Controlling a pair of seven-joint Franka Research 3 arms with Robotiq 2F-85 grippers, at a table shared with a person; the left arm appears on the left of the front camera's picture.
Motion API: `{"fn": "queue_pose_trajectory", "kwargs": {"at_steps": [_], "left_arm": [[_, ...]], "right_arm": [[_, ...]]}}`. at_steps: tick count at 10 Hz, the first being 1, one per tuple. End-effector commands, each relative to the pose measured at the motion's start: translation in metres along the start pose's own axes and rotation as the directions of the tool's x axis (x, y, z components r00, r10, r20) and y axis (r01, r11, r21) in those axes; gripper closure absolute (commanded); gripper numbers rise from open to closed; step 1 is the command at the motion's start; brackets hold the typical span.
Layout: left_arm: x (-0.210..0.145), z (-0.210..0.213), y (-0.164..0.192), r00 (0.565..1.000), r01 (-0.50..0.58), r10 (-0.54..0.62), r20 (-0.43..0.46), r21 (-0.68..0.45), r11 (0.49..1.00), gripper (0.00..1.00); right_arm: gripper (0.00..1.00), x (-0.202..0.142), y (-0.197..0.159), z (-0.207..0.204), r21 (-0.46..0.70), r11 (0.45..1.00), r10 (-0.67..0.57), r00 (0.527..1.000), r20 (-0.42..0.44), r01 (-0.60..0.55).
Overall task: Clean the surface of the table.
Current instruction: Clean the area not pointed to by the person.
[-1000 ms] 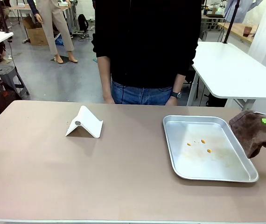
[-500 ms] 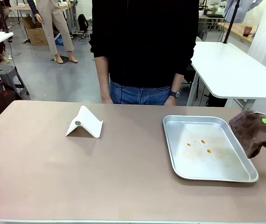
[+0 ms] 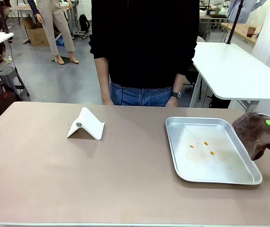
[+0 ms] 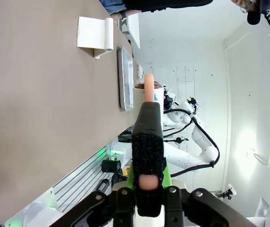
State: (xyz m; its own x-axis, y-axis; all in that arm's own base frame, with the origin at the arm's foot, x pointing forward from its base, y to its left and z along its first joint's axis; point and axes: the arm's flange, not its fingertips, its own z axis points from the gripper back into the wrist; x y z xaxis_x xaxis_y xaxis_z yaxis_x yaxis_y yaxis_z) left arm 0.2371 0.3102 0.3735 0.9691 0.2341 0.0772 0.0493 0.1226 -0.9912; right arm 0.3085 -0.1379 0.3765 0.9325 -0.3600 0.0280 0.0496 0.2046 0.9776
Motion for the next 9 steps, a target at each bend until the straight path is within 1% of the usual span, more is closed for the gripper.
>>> {"fn": "queue_pose_trajectory", "kwargs": {"at_steps": [1, 7, 8, 9], "left_arm": [[0.003, 0.001, -0.005, 1.0, -0.004, 0.004, 0.01, -0.006, 1.0, 0.78], [0.003, 0.001, -0.005, 1.0, -0.004, 0.004, 0.01, -0.006, 1.0, 0.78], [0.003, 0.001, -0.005, 1.0, -0.004, 0.004, 0.01, -0.006, 1.0, 0.78], [0.003, 0.001, -0.005, 1.0, -0.004, 0.004, 0.01, -0.006, 1.0, 0.78]], "right_arm": [[1.0, -0.001, 0.002, 0.001, 0.005, 1.0, 0.005, 1.0, 0.003, -0.005], [1.0, -0.001, 0.002, 0.001, 0.005, 1.0, 0.005, 1.0, 0.003, -0.005], [0.89, 0.0, 0.0, 0.0, 0.0, 1.0, 0.0, 1.0, 0.0, 0.0], [0.89, 0.0, 0.013, -0.012, -0.075, 0.996, 0.051, 0.997, -0.054, -0.055]]}}
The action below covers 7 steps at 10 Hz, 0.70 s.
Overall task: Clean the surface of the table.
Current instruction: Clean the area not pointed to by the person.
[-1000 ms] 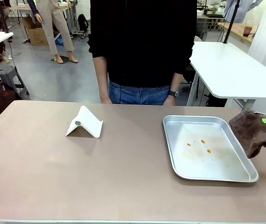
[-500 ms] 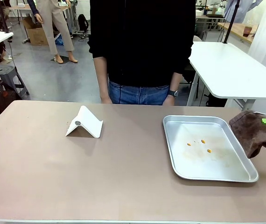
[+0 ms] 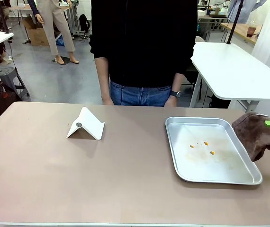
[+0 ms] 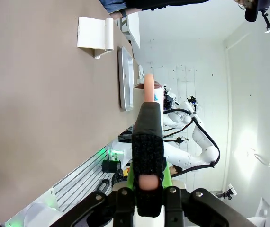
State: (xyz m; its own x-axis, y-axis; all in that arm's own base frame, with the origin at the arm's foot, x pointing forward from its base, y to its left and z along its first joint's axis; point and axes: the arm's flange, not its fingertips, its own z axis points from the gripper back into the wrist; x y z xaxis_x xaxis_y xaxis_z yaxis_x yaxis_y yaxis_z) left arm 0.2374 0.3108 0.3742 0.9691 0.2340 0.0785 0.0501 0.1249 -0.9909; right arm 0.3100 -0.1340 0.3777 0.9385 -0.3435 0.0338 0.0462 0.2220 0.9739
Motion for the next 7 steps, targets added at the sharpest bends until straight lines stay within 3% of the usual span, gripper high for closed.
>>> {"fn": "queue_pose_trajectory", "kwargs": {"at_steps": [1, 3, 4, 6, 7], "left_arm": [[0.002, 0.001, -0.004, 1.0, -0.006, 0.006, 0.01, -0.008, 1.0, 0.78], [0.002, 0.001, -0.004, 1.0, -0.006, 0.006, 0.01, -0.008, 1.0, 0.78], [0.002, 0.001, -0.004, 1.0, -0.006, 0.006, 0.01, -0.008, 1.0, 0.78], [0.002, 0.001, -0.004, 1.0, -0.006, 0.006, 0.01, -0.008, 1.0, 0.78], [0.002, 0.001, -0.004, 1.0, -0.006, 0.006, 0.01, -0.008, 1.0, 0.78]], "right_arm": [[0.89, 0.006, 0.023, -0.025, -0.187, 0.976, 0.093, 0.992, -0.084, -0.108], [0.89, 0.021, 0.043, -0.058, -0.464, 0.868, 0.144, 0.984, -0.106, -0.177], [0.89, 0.03, 0.049, -0.073, -0.588, 0.787, 0.156, 0.983, -0.1, -0.185], [0.89, 0.042, 0.056, -0.096, -0.689, 0.692, 0.189, 0.975, -0.115, -0.216], [0.96, 0.047, 0.059, -0.103, -0.718, 0.664, 0.193, 0.976, -0.105, -0.209]]}}
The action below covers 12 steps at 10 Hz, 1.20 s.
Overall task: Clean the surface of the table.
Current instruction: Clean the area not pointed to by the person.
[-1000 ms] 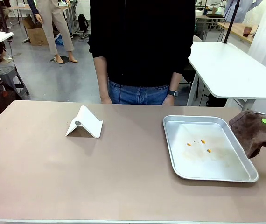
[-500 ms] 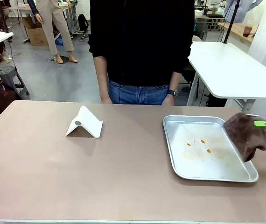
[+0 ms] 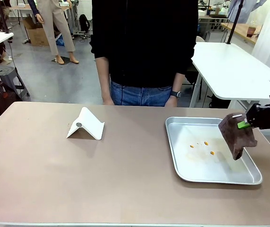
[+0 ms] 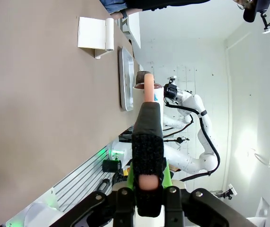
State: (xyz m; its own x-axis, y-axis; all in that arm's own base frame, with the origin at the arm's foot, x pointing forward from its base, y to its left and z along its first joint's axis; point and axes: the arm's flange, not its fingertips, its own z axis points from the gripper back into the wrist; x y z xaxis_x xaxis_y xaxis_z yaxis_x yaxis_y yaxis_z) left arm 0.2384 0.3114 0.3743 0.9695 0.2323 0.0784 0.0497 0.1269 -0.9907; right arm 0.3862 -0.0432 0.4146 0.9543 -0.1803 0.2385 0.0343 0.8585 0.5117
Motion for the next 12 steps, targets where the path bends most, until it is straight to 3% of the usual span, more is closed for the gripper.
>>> {"fn": "queue_pose_trajectory", "kwargs": {"at_steps": [1, 8, 12], "left_arm": [[0.001, 0.001, -0.004, 1.0, -0.006, 0.006, 0.012, -0.01, 1.0, 0.78], [0.001, 0.001, -0.004, 1.0, -0.006, 0.006, 0.012, -0.01, 1.0, 0.78], [0.001, 0.001, -0.004, 1.0, -0.006, 0.006, 0.012, -0.01, 1.0, 0.78]], "right_arm": [[0.96, 0.012, 0.0, -0.005, -0.097, 0.994, -0.043, 0.999, -0.005, 0.043], [0.96, 0.037, -0.001, -0.055, -0.319, 0.947, 0.0, 0.998, -0.057, -0.018], [0.96, 0.036, -0.006, -0.095, -0.226, 0.974, -0.023, 0.999, -0.037, 0.014]]}}
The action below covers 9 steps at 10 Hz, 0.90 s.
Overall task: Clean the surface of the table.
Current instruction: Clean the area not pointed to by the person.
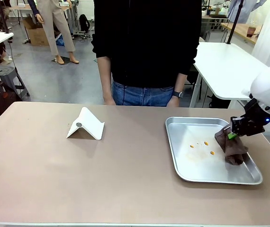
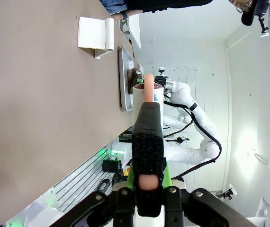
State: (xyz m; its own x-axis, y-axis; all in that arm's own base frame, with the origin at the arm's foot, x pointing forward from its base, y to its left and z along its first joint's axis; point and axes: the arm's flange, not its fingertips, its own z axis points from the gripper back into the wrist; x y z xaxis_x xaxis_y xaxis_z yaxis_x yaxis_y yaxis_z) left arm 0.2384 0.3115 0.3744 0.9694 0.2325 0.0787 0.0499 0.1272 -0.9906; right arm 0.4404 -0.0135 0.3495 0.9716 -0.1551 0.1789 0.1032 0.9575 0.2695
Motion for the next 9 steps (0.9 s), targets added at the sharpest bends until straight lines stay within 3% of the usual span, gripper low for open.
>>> {"fn": "queue_pose_trajectory", "kwargs": {"at_steps": [1, 9], "left_arm": [[0.001, 0.0, -0.004, 1.0, -0.006, 0.006, 0.012, -0.01, 1.0, 0.78], [0.001, 0.0, -0.004, 1.0, -0.006, 0.006, 0.012, -0.01, 1.0, 0.78]], "right_arm": [[0.96, 0.006, 0.005, -0.02, 0.07, 0.997, -0.03, 0.999, 0.017, 0.028], [0.96, -0.012, 0.043, -0.078, 0.241, 0.97, 0.057, 0.996, -0.071, -0.038]]}}
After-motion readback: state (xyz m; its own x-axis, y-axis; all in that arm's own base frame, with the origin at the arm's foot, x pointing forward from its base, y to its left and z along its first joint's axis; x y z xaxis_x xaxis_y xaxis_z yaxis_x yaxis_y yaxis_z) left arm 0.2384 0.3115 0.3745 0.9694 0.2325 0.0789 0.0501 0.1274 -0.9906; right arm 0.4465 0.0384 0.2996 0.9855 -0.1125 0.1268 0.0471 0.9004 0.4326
